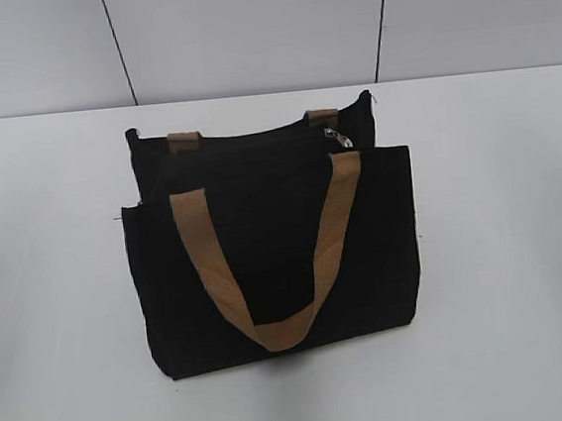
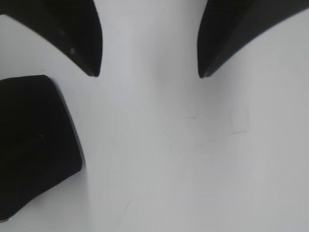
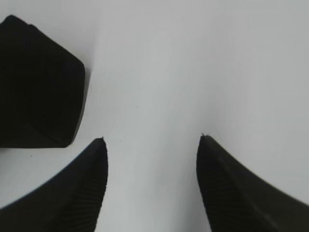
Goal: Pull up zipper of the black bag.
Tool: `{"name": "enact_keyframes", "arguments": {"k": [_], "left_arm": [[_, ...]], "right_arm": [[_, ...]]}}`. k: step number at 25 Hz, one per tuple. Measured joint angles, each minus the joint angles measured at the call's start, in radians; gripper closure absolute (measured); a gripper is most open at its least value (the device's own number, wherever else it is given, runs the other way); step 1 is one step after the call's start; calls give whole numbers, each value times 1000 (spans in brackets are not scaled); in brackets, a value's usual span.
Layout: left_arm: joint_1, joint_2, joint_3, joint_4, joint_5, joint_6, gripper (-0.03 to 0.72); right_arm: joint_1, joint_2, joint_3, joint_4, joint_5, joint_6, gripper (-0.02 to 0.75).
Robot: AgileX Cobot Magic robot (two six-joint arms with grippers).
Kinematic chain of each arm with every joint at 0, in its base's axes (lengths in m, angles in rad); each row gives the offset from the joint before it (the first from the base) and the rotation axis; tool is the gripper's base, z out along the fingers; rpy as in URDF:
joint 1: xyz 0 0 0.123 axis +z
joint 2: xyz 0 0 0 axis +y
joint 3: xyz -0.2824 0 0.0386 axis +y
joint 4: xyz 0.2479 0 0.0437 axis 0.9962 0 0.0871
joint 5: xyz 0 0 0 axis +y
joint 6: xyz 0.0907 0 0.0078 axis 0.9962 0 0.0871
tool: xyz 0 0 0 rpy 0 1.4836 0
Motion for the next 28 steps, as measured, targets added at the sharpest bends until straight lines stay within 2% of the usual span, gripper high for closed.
{"name": "enact_keyframes", "arguments": {"k": [6,13,21,28], "left_arm": [[0,-160,103,-40,-26,0,221],[0,-419,286,-62,-52,0,221],[0,-657,408,-66,-79,0,244],[0,-701,421,-77,-93,-1,251]], "right_arm": [[-1,-247,235,3,-35,-1,281],[-1,-368,414,5,-44,-1,281],[-1,-488,548,5,-44,-1,283],[-1,-646,554,3,6,28,283]]}}
